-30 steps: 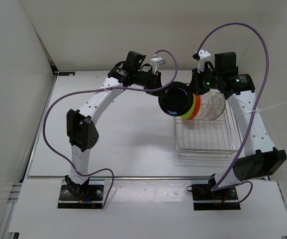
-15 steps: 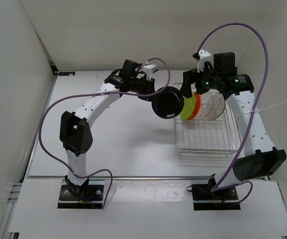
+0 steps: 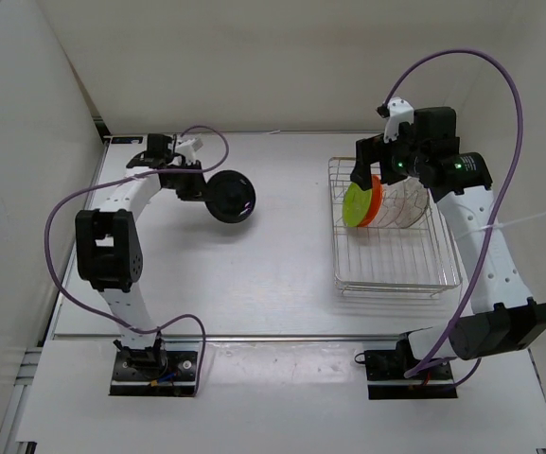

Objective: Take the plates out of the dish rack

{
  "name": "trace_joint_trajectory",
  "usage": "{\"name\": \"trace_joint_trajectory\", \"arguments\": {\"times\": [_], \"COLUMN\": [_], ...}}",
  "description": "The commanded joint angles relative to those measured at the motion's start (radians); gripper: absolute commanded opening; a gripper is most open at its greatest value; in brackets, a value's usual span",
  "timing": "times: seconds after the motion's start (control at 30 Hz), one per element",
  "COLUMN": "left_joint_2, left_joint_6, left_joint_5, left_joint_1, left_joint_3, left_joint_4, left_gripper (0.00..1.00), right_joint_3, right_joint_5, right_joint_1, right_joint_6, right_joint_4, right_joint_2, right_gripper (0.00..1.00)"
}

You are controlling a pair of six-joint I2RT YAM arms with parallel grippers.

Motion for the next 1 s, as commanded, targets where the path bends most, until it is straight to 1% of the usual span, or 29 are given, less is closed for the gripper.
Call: {"name": "trace_joint_trajectory", "arguments": {"times": [0.0, 0.07, 0.13, 0.2, 0.23, 0.37, 0.57, 0.67, 0.7, 0.73, 0.77, 0.8, 0.83, 0.9, 0.93, 0.97], "left_joint_2": [0.018, 0.058, 0.087, 0.14, 0.155, 0.227, 0.267, 0.299, 0.311, 0.312, 0.322, 0.322, 0.322, 0.322, 0.322, 0.309], "left_joint_6": [0.032, 0.032, 0.032, 0.032, 0.032, 0.041, 0.042, 0.042, 0.042, 0.042, 0.042, 0.042, 0.042, 0.042, 0.042, 0.042], "left_joint_5": [0.138, 0.177, 0.19, 0.199, 0.208, 0.218, 0.248, 0.257, 0.257, 0.245, 0.245, 0.245, 0.235, 0.224, 0.213, 0.213], "left_joint_1": [0.047, 0.094, 0.12, 0.143, 0.144, 0.205, 0.229, 0.229, 0.229, 0.229, 0.229, 0.229, 0.229, 0.229, 0.229, 0.239], "left_joint_3": [-0.024, -0.024, -0.006, 0.028, 0.028, 0.049, 0.059, 0.089, 0.089, 0.089, 0.089, 0.089, 0.098, 0.099, 0.099, 0.099], "left_joint_4": [-0.002, -0.002, -0.002, -0.035, -0.035, -0.058, -0.049, -0.063, -0.063, -0.063, -0.063, -0.063, -0.063, -0.063, -0.074, -0.087], "left_gripper": [0.11, 0.11, 0.11, 0.11, 0.11, 0.11, 0.11, 0.24, 0.37, 0.43, 0.47, 0.49, 0.57, 0.59, 0.69, 0.76], "right_joint_3": [-0.008, -0.008, -0.008, -0.008, -0.008, -0.018, -0.018, -0.018, -0.028, -0.028, -0.039, -0.039, -0.048, -0.048, -0.048, -0.039], "right_joint_5": [0.027, 0.027, 0.027, 0.037, 0.037, 0.037, 0.046, 0.072, 0.102, 0.116, 0.116, 0.116, 0.135, 0.144, 0.155, 0.165], "right_joint_1": [-0.005, -0.005, -0.005, -0.005, -0.005, -0.005, -0.005, -0.005, -0.005, -0.005, -0.005, -0.005, -0.005, -0.005, -0.005, -0.005], "right_joint_6": [-0.007, -0.007, -0.007, -0.007, -0.007, -0.007, -0.007, 0.004, 0.004, 0.004, 0.004, -0.005, -0.005, -0.005, -0.005, -0.005], "right_joint_4": [0.038, 0.038, 0.038, 0.038, 0.038, 0.038, 0.038, 0.038, 0.038, 0.038, 0.038, 0.038, 0.038, 0.038, 0.029, 0.029], "right_joint_2": [-0.019, -0.028, -0.028, -0.028, -0.028, -0.028, -0.028, -0.019, -0.019, -0.019, -0.019, -0.009, -0.009, 0.001, 0.01, 0.024], "right_gripper": [1.0, 1.0, 1.0, 1.0, 1.0, 1.0, 1.0, 1.0, 1.0, 1.0, 1.0, 1.0, 1.0, 1.0, 1.0, 1.0]}}
